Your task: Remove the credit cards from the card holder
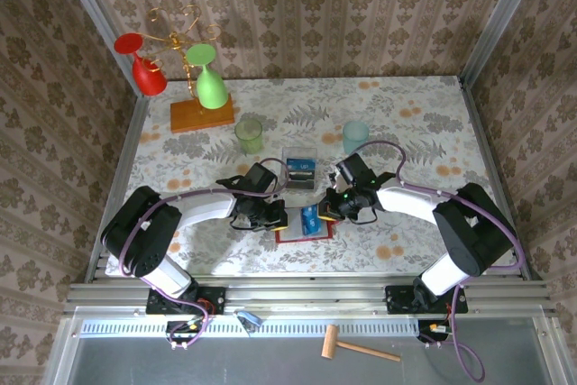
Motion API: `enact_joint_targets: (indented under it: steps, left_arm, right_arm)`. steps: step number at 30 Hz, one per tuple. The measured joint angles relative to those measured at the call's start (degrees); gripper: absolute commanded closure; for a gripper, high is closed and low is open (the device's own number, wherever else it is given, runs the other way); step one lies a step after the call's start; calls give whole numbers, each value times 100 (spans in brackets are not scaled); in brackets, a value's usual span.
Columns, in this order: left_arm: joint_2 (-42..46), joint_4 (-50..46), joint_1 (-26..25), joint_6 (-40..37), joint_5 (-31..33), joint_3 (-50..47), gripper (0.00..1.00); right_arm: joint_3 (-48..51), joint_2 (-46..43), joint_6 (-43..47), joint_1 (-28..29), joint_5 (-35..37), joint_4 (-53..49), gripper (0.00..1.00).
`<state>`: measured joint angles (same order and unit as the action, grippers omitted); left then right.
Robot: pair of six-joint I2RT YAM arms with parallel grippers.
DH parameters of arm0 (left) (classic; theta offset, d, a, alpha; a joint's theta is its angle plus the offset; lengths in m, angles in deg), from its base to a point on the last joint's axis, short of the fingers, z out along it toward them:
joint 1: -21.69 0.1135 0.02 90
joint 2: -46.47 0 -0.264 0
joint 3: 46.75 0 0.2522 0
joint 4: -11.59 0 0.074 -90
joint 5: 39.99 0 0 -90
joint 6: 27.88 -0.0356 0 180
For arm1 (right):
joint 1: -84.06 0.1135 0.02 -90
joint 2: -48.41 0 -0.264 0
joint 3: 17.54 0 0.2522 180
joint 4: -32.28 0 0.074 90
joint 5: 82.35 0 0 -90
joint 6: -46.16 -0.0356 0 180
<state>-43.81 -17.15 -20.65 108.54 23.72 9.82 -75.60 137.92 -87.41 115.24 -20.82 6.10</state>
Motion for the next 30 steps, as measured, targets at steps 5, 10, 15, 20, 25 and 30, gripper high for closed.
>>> enact_joint_targets:
  steps: [5, 10, 15, 20, 25, 30]
  left_arm:
    - [0, 0, 0, 0, 0, 0, 94]
    - [0, 0, 0, 0, 0, 0, 94]
    - [0, 2, 0, 0, -2, 0, 94]
    - [0, 2, 0, 0, -2, 0, 94]
    - [0, 0, 0, 0, -2, 0, 94]
    - [0, 0, 0, 0, -2, 0, 94]
  right_arm:
    - [-63, -2, 17, -2, 81, -39, 94]
    - [-68, -2, 20, 0, 85, -66, 94]
    - [-68, -2, 17, 55, 85, -68, 94]
    - [-68, -2, 2, 140, 85, -68, 89]
    - [-68, -2, -44, 162, 61, -61, 87]
    - [-68, -2, -160, 173, -17, 0, 87]
